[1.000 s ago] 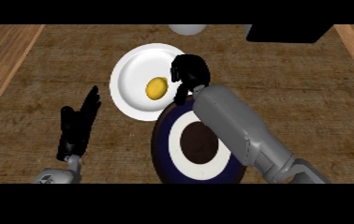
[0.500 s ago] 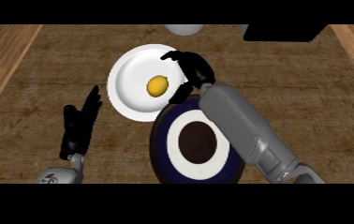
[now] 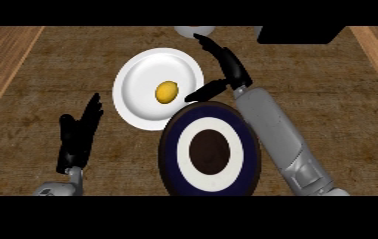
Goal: Pick the lemon from the plate and place it in the plate
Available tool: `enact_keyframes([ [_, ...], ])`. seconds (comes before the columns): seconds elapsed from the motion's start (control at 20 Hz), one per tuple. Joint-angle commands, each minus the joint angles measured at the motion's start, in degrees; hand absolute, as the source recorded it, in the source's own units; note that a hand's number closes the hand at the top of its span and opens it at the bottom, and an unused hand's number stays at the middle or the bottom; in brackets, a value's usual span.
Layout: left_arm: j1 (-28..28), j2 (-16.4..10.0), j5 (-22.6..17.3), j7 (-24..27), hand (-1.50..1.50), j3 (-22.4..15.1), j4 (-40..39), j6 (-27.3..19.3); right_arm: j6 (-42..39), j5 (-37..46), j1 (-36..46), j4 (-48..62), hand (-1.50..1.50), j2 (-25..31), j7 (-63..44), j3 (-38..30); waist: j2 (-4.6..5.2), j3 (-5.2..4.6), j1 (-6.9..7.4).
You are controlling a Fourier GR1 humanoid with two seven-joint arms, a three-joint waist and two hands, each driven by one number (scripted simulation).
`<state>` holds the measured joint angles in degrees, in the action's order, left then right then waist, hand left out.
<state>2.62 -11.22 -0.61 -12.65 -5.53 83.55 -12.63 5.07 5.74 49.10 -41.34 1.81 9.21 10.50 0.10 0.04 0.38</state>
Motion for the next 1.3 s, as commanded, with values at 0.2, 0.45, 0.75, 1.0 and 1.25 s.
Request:
enact_keyframes([
  [0.2,1.34,-0.38,0.22,-1.03,0.00,1.50,-0.65,1.97,-7.29,-2.59,0.95,9.78,-1.50,2.15,13.50,-6.81,0.28,-0.02,0.70],
  [0.45,2.79,1.95,1.39,2.32,0.00,2.21,-4.66,1.92,-6.52,0.11,-2.04,8.52,-1.50,-0.89,15.64,-5.75,0.12,-0.04,0.20],
  [0.75,-0.08,-0.34,0.71,-1.95,0.00,3.78,2.65,4.28,-2.79,2.71,-3.35,1.94,-1.50,-1.76,8.69,-3.09,-0.11,-0.04,-0.01],
  [1.0,-2.24,1.32,2.22,-1.80,0.00,1.84,3.66,4.16,4.12,1.39,-2.53,8.39,-1.50,-1.79,10.97,0.78,-0.02,-0.03,0.48],
  [1.25,-4.55,2.86,3.89,0.12,0.00,1.32,4.84,3.05,2.86,4.83,-2.70,14.44,-1.50,-1.08,16.96,-4.97,0.03,-0.02,0.42],
])
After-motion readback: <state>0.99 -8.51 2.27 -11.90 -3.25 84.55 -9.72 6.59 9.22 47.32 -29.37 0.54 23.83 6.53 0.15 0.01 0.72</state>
